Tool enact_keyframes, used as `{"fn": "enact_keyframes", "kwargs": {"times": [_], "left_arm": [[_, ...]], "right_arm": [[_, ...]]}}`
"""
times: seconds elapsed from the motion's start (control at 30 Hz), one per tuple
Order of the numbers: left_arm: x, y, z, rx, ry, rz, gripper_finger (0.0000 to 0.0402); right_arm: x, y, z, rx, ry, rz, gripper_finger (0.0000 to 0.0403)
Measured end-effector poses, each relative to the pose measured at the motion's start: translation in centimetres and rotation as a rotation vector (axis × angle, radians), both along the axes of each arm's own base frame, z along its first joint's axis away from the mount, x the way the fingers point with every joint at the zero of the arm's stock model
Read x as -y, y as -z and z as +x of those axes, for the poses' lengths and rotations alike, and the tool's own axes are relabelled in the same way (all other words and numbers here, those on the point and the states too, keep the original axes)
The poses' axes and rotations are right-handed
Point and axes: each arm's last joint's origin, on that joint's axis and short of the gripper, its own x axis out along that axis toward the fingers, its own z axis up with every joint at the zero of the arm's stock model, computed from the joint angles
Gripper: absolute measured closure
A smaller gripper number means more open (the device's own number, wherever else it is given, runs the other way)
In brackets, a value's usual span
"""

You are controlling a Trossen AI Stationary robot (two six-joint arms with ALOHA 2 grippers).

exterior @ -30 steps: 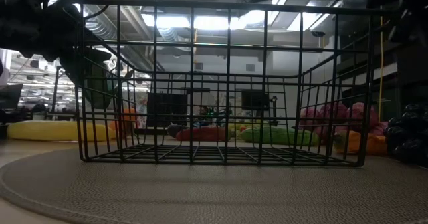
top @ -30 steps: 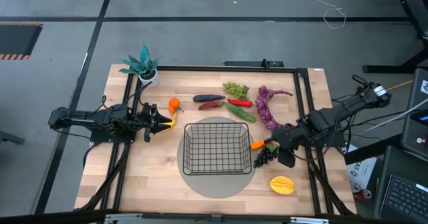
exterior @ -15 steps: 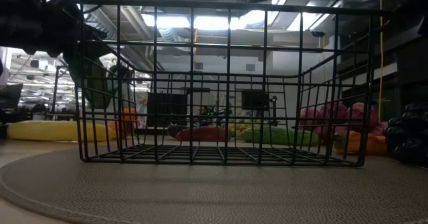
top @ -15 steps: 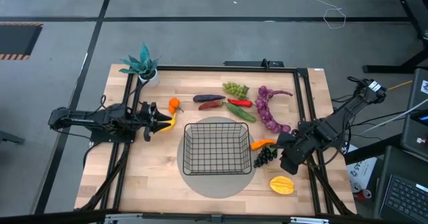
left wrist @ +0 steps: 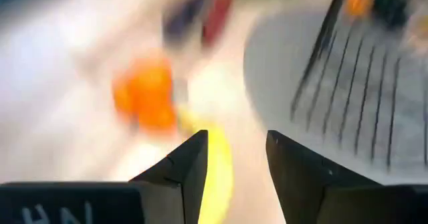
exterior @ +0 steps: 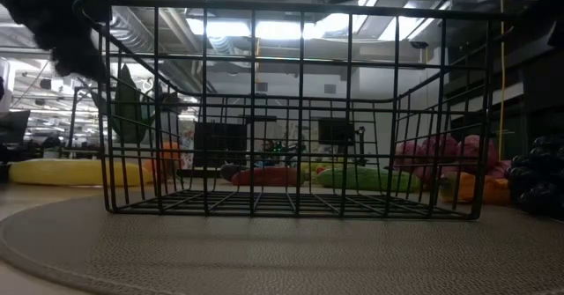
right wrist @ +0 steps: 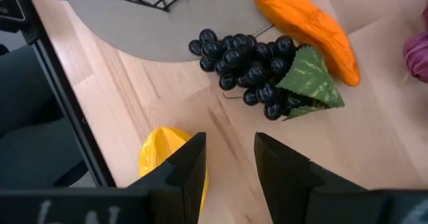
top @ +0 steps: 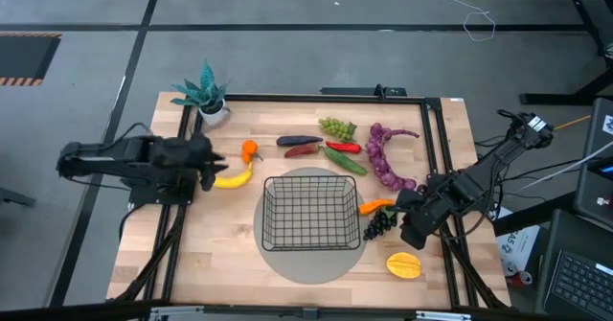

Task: Build produce basket
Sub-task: Put the yellow banana into the black wire basket

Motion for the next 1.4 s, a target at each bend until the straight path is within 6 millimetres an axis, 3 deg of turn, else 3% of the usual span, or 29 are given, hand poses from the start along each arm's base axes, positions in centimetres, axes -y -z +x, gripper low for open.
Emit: {"fn": "enact_keyframes", "kwargs": {"times": [0.17,0.37,0.67,1.23,1.4], "left_arm": [[0.5,2.0,1.7,-0.268,0.107,-0.121,0.0255],[0.7,3.3,3.7,-0.402,0.232,-0.033,0.0255],[1.1,4.4,6.2,-0.416,0.248,-0.004,0.0255],[1.0,7.3,8.2,-0.622,0.280,0.079,0.0255],[0.8,7.6,8.5,-0.616,0.199,0.113,0.0255]], "right_arm": [[0.1,0.0,0.1,0.032,0.019,-0.042,0.0272],[0.2,0.0,0.1,0.042,0.026,-0.055,0.0272],[0.2,0.0,0.1,0.042,0.026,-0.054,0.0272],[0.1,0.0,0.1,0.035,0.021,-0.045,0.0272],[0.1,0.0,0.1,0.035,0.021,-0.046,0.0272]]}}
